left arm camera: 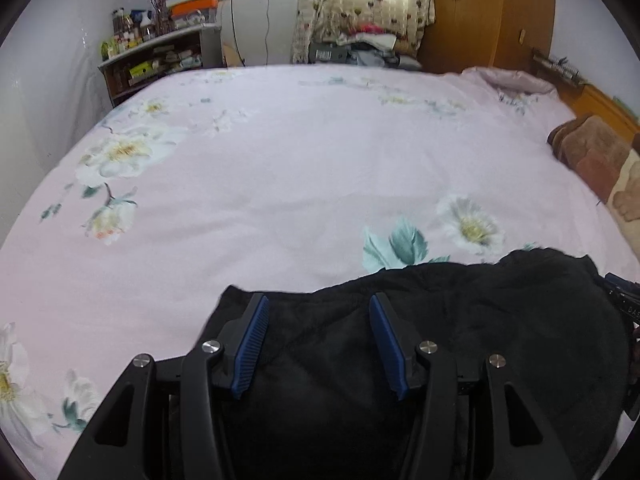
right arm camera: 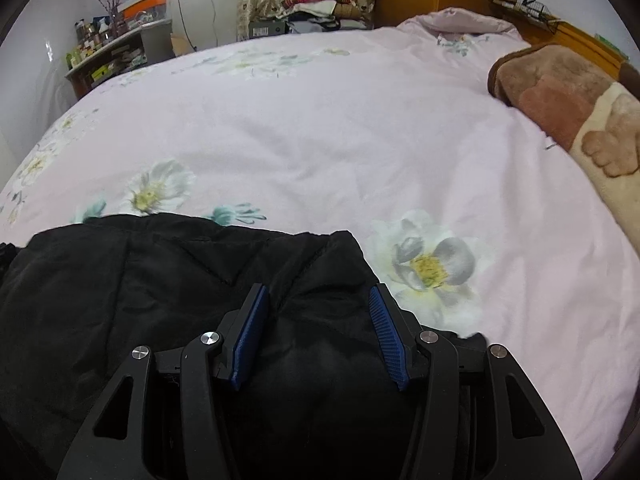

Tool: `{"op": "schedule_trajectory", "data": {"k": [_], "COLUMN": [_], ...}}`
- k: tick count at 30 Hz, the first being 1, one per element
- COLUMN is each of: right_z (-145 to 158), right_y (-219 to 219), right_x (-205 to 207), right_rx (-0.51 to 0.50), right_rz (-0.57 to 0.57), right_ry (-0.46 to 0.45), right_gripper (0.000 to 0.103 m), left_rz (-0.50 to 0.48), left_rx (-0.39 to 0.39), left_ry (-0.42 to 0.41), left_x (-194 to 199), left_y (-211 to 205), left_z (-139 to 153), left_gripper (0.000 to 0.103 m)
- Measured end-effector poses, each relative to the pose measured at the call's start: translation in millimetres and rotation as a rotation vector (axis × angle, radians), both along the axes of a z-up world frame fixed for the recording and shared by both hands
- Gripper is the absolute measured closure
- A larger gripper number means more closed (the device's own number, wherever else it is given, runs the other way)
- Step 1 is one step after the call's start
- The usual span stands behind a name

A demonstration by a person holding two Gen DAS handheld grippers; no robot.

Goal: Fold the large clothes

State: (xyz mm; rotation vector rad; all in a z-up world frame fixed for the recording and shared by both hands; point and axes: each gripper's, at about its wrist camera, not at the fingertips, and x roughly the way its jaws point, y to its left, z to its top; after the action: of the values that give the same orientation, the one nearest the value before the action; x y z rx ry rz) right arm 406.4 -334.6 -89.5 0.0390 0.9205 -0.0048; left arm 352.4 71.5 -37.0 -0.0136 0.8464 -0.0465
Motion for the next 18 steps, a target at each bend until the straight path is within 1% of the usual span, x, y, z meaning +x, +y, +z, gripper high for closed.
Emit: {"op": "schedule_trajectory", "data": {"k": [3,6,7,8,9,10,11,13,15,18], "right_z": [27.2,41.1,39.5,32.6,22.3,14.6,3.8,-3.6,-10.8,-9.2], "right_y": [-9.1,-20.0,-23.0,-24.5,-25.4,-25.5,-24.7,-20.8,-20.5,-18.0], "right_x": [-31.6,-71.0,-84.3,-91.6,-93.6,-92.4,-90.3,-85.7,-77.1,-73.2], "right_rx": [0.029,0.067,0.073,0.077,0.080,0.083,0.075,0.027,0.023,0.006], "right_rz": [-0.006,-0.004,-0.007,-0.015,-0.016,-0.013,-0.005,0.010,0.001,-0.013], "right_ry": [-0.064,-0.109,-0.118,-0.102,-0.070,-0.046,-0.025,-0.020,0.004,0.023], "right_gripper": [0.050,0.050,0.051,0.051,0.057,0.060,0.060,0.060,0.061,0.061], "left_rz": [-0.002,0.003,0.008,0.015,0.021,0.021,0.018,0.024,0.027,0.032], "left_rx": [-0.034,-0.059,-0.054,-0.053,-0.058,-0.057,-0.036,-0.008,0.008,-0.001], "left_ry": [-0.059,-0.067,-0.051,-0.033,-0.029,-0.032,-0.040,-0.042,-0.043,-0.033], "left_x": [-34.3,-66.5,-71.8,-74.7,-75.7,-75.1,-73.5,-68.8,-66.7,-66.6], "left_y": [19.7,35.1,38.1,40.9,42.9,43.2,40.6,35.4,31.7,33.5], "left_z": [17.5,10.4,1.3,-10.4,-18.2,-22.9,-24.9,-27.3,-28.6,-27.0], "left_gripper": [0.047,0.047,0.047,0.047,0.046,0.044,0.043,0.041,0.041,0.041]}}
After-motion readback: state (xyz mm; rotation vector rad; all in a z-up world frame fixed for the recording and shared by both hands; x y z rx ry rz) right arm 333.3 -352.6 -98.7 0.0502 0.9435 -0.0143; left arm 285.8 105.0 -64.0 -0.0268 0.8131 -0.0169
